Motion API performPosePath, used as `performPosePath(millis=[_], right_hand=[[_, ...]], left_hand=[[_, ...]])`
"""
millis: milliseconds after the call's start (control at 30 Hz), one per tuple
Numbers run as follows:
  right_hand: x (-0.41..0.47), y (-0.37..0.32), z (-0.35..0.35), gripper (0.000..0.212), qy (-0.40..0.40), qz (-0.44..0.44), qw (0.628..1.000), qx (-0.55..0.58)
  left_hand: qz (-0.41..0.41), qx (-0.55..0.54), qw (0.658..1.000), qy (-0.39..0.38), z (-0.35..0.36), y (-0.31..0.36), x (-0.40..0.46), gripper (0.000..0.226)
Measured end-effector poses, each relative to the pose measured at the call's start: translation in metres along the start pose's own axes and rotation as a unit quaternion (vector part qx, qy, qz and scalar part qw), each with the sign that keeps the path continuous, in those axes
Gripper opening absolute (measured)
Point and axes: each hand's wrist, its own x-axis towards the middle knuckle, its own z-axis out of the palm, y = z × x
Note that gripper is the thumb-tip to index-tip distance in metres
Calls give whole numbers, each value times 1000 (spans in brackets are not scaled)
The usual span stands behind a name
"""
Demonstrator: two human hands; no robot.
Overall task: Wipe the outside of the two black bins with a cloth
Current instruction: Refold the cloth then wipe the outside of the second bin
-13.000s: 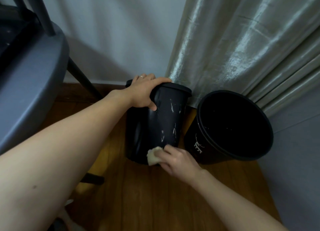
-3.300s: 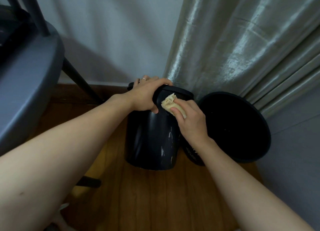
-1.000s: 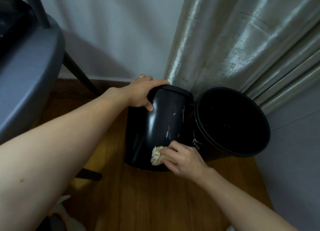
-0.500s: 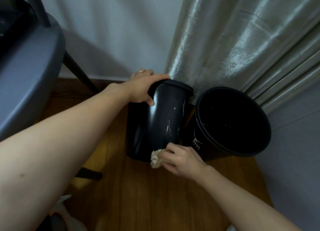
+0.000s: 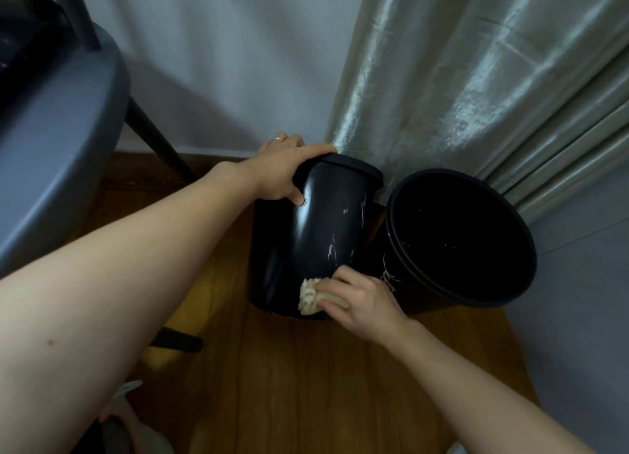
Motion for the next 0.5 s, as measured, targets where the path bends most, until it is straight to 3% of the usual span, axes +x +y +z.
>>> performPosePath(millis=[167, 233, 367, 500], right_hand=[[21, -1, -7, 30, 119, 117, 986, 7], [13, -5, -1, 27, 101, 84, 991, 5], [-15, -9, 10, 21, -8, -19, 999, -26], [-14, -9, 11, 21, -13, -27, 999, -24]], left_hand=[[-9, 4, 1000, 4, 0, -2, -2, 98], [-6, 0, 1000, 3, 0, -3, -2, 97], [2, -3, 1000, 0, -1, -1, -1, 96], [-8, 2, 1000, 7, 0, -3, -3, 98]])
